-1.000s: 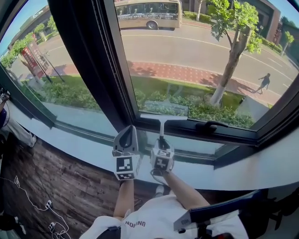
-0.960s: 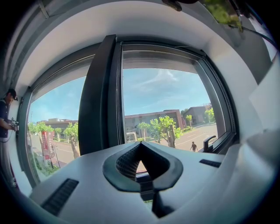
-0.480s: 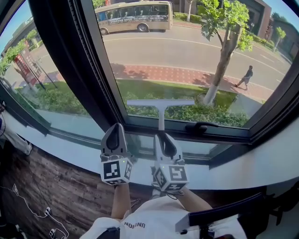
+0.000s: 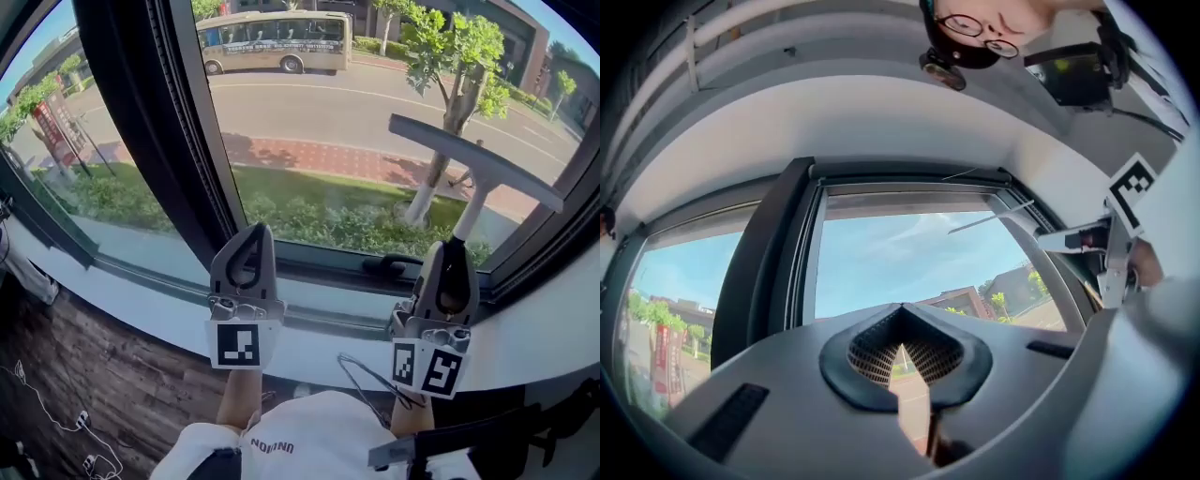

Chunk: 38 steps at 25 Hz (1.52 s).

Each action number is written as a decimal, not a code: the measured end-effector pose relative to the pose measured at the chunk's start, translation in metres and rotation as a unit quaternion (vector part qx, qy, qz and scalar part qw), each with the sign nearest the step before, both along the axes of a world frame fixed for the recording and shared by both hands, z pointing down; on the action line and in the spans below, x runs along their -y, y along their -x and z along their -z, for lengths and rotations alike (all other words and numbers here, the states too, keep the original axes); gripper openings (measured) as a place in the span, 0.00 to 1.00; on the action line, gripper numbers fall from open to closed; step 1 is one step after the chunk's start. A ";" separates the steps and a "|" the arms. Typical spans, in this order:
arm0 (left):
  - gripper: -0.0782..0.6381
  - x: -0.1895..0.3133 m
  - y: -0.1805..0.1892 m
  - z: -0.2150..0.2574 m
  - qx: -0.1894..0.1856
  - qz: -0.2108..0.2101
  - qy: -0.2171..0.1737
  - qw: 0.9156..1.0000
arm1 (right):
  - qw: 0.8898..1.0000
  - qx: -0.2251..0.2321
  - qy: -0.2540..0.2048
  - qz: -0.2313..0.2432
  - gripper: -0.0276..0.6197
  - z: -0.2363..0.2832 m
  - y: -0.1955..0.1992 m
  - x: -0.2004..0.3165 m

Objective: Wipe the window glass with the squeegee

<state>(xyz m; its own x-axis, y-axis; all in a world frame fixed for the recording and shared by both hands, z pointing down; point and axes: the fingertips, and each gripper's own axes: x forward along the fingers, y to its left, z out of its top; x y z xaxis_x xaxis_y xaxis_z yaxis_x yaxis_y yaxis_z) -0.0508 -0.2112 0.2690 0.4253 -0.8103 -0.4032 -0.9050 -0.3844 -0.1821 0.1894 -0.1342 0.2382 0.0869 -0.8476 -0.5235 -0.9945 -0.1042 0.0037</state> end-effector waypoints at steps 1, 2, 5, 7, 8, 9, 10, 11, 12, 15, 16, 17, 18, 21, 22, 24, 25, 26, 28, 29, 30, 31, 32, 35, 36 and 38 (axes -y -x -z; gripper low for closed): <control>0.10 -0.001 -0.004 0.005 0.004 -0.002 -0.007 1.000 | 1.000 0.004 -0.010 -0.004 0.19 0.007 -0.011 -0.006; 0.10 -0.001 -0.007 0.009 0.005 -0.004 -0.010 1.000 | 1.000 0.011 -0.018 -0.008 0.19 0.012 -0.022 -0.012; 0.10 -0.001 -0.012 0.022 -0.002 -0.009 -0.020 1.000 | 0.999 0.023 -0.035 -0.027 0.19 0.023 -0.048 -0.028; 0.10 -0.001 -0.013 0.033 -0.014 -0.013 -0.031 0.999 | 0.998 0.015 -0.040 -0.043 0.19 0.027 -0.059 -0.036; 0.10 -0.002 -0.013 0.038 -0.018 -0.015 -0.037 0.999 | 0.998 0.009 -0.042 -0.048 0.19 0.028 -0.062 -0.038; 0.10 -0.003 -0.015 0.043 -0.021 -0.017 -0.043 0.999 | 0.998 0.003 -0.043 -0.051 0.19 0.028 -0.063 -0.040; 0.10 -0.004 -0.016 0.046 -0.022 -0.019 -0.048 0.998 | 0.998 -0.001 -0.043 -0.052 0.19 0.029 -0.064 -0.042; 0.10 -0.005 -0.019 0.048 -0.021 -0.022 -0.052 0.998 | 0.998 -0.004 -0.043 -0.051 0.19 0.029 -0.064 -0.042; 0.10 -0.006 -0.022 0.051 -0.020 -0.024 -0.055 0.998 | 0.998 -0.006 -0.042 -0.049 0.19 0.030 -0.064 -0.041; 0.10 -0.006 -0.034 0.059 -0.018 -0.033 -0.069 0.997 | 0.998 -0.010 -0.042 -0.036 0.19 0.034 -0.058 -0.029; 0.10 -0.005 -0.040 0.063 -0.018 -0.038 -0.075 0.996 | 0.999 -0.011 -0.044 -0.029 0.19 0.037 -0.055 -0.024; 0.10 -0.005 -0.046 0.067 -0.018 -0.043 -0.081 0.996 | 0.999 -0.012 -0.047 -0.021 0.19 0.040 -0.051 -0.017; 0.10 -0.004 -0.052 0.070 -0.018 -0.049 -0.085 0.995 | 0.999 -0.013 -0.049 -0.012 0.19 0.044 -0.048 -0.011; 0.10 -0.002 -0.068 0.081 -0.018 -0.061 -0.095 0.993 | 0.998 -0.017 -0.058 0.007 0.19 0.057 -0.039 0.003; 0.10 -0.002 -0.070 0.084 -0.020 -0.061 -0.098 0.993 | 0.998 -0.020 -0.063 0.010 0.19 0.061 -0.037 0.006; 0.10 -0.003 -0.073 0.090 -0.023 -0.059 -0.105 0.992 | 0.997 -0.031 -0.070 0.012 0.19 0.068 -0.032 0.008; 0.10 -0.003 -0.074 0.092 -0.022 -0.059 -0.109 0.992 | 0.997 -0.035 -0.072 0.014 0.19 0.071 -0.030 0.009; 0.10 -0.004 -0.075 0.094 -0.021 -0.058 -0.112 0.992 | 0.996 -0.037 -0.074 0.017 0.19 0.073 -0.028 0.011; 0.10 -0.004 -0.077 0.095 -0.017 -0.056 -0.115 0.992 | 0.996 -0.038 -0.077 0.020 0.19 0.076 -0.027 0.012; 0.10 -0.004 -0.076 0.095 -0.017 -0.055 -0.115 0.992 | 0.996 -0.038 -0.078 0.020 0.19 0.077 -0.027 0.013; 0.10 -0.003 -0.076 0.095 -0.017 -0.054 -0.114 0.992 | 0.996 -0.039 -0.079 0.020 0.19 0.078 -0.027 0.013; 0.10 -0.003 -0.076 0.095 -0.018 -0.053 -0.112 0.992 | 0.996 -0.039 -0.079 0.019 0.19 0.079 -0.027 0.013; 0.10 -0.002 -0.076 0.095 -0.019 -0.052 -0.111 0.992 | 0.996 -0.039 -0.079 0.019 0.19 0.079 -0.027 0.013; 0.10 0.002 -0.073 0.093 -0.022 -0.049 -0.108 0.993 | 0.996 -0.038 -0.077 0.017 0.19 0.077 -0.026 0.014; 0.10 0.002 -0.073 0.092 -0.023 -0.048 -0.108 0.993 | 0.996 -0.038 -0.077 0.017 0.19 0.076 -0.026 0.014; 0.10 0.004 -0.073 0.091 -0.024 -0.048 -0.108 0.993 | 0.996 -0.041 -0.077 0.013 0.19 0.075 -0.027 0.015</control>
